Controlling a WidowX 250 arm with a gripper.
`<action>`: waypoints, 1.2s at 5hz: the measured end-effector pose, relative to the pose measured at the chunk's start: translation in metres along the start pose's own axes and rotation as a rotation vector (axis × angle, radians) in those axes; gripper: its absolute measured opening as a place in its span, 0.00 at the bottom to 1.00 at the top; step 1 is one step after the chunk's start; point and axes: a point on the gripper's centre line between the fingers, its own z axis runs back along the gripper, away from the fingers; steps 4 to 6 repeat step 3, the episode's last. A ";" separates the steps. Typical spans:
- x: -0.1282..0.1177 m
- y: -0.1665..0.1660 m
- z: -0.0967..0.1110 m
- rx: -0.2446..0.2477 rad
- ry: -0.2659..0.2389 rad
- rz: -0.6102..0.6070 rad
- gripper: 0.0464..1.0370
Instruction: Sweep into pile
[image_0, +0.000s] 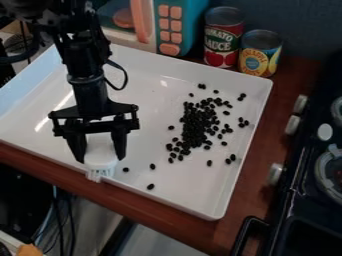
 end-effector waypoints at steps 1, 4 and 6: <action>0.000 -0.002 0.002 -0.046 0.065 0.147 0.71; 0.006 -0.022 0.038 -0.124 0.153 0.297 0.71; 0.006 -0.022 0.038 -0.124 0.153 0.297 0.71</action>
